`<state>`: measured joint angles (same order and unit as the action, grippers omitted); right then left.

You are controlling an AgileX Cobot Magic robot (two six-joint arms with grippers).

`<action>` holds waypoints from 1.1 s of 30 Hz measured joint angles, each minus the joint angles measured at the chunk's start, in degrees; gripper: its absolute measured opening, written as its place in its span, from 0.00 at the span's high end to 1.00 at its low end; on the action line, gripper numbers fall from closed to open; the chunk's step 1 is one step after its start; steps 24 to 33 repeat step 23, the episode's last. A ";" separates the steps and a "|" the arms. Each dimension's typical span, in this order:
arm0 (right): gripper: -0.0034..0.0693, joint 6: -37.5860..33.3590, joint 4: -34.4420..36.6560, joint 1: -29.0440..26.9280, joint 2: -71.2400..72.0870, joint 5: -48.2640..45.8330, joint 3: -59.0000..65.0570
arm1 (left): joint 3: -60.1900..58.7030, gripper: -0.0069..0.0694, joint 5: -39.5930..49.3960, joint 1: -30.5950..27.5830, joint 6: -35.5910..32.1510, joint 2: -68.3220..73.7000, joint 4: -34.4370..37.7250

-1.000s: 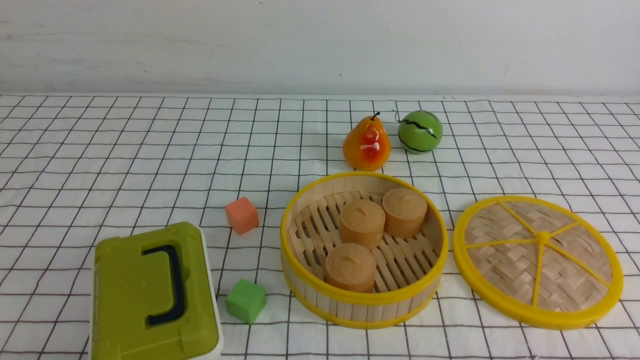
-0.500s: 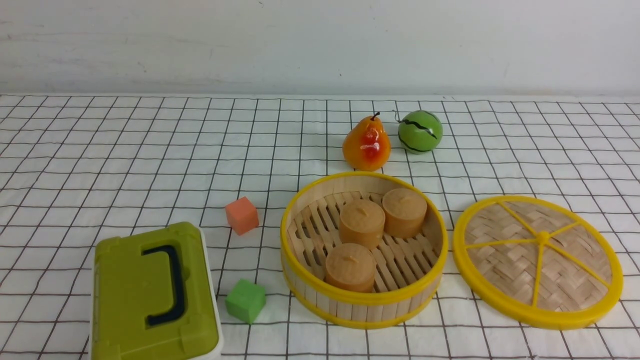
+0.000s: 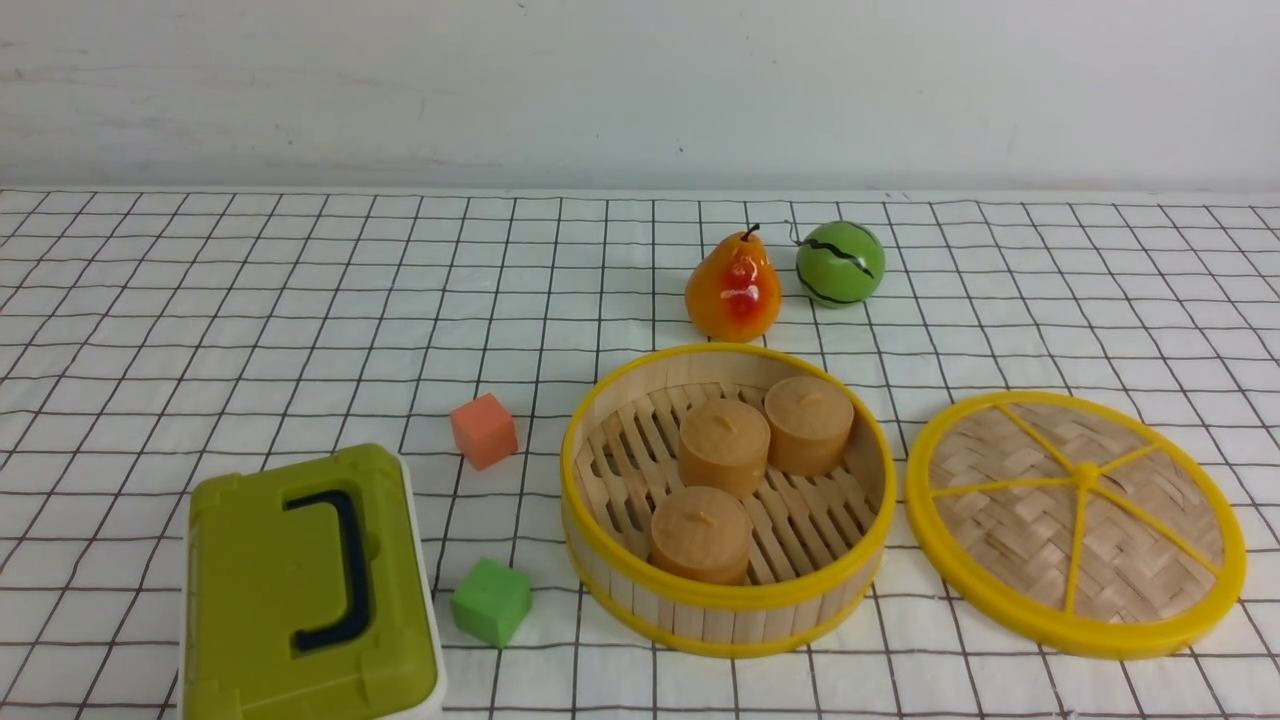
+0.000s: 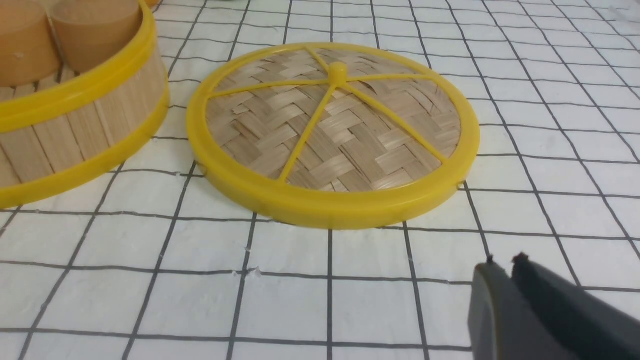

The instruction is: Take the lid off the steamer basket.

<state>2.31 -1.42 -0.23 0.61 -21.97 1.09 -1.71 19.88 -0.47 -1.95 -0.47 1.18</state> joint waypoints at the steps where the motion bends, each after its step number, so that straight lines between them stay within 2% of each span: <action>1: 0.88 0.00 0.00 0.00 0.00 0.00 0.00 | 0.00 0.60 0.00 0.00 0.00 0.00 0.00; 33: 0.85 0.06 0.00 0.00 0.00 0.00 0.00 | 0.00 0.60 0.00 0.00 0.00 0.00 0.00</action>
